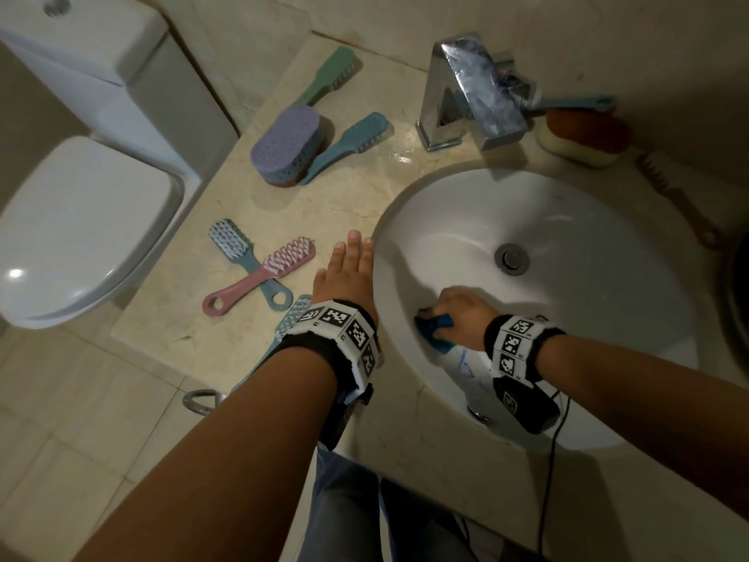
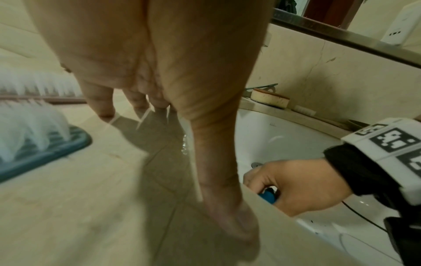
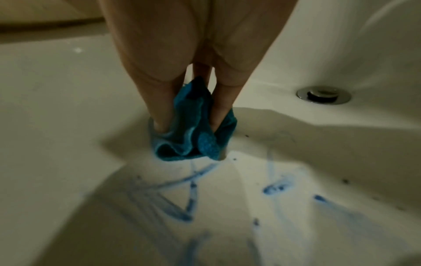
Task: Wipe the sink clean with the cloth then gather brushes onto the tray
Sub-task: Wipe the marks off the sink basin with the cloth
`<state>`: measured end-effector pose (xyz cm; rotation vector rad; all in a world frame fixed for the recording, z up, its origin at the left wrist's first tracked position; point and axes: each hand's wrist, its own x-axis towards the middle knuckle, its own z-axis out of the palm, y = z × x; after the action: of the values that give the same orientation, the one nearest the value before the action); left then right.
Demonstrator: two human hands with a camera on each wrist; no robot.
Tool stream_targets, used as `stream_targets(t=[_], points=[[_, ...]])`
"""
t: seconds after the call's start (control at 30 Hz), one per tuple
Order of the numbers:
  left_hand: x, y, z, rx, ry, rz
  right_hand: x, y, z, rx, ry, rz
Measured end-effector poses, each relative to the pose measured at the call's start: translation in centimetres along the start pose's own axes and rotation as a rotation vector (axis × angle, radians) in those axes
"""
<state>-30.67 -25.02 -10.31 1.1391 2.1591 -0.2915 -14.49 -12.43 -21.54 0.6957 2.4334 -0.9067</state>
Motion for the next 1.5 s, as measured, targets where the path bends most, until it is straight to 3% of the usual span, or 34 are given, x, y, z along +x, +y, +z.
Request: stream_targets(t=[0.07,0.2,0.27,0.37,0.57,0.77,0.87,1.03,1.33,1.5], points=[[0.0,0.0,-0.1,-0.002,-0.010,0.004,-0.9,0.5,-0.3,0.003,-0.039,-0.031],[0.0,0.0,-0.1,0.002,-0.023,-0.001,-0.4,1.8,-2.1,-0.031,0.003,0.068],[0.1,0.1,-0.1,0.005,-0.027,-0.002,-0.4,0.9,-2.1,0.001,0.008,0.025],[0.1,0.1,-0.1,0.004,-0.021,-0.007,-2.1,-0.4,-0.9,0.083,-0.080,-0.070],[0.2,0.3,-0.1,0.031,-0.043,-0.012,-4.5,0.6,-0.8,0.079,-0.278,-0.062],[0.5,0.2,0.0,0.028,-0.037,-0.015,-1.6,-1.0,-0.9,0.095,-0.082,-0.113],[0.4,0.1,-0.1,0.046,-0.065,-0.008,-1.6,-1.2,-1.1,0.071,-0.121,-0.134],[0.2,0.2,-0.2,0.029,-0.051,-0.004,-4.5,-0.3,-0.9,0.085,-0.303,-0.101],[0.3,0.4,-0.4,0.030,-0.062,-0.008,-1.7,-2.6,-1.2,0.096,-0.088,-0.128],[0.3,0.2,-0.4,0.047,-0.076,-0.007,-4.9,-1.4,-1.2,0.153,-0.320,-0.124]])
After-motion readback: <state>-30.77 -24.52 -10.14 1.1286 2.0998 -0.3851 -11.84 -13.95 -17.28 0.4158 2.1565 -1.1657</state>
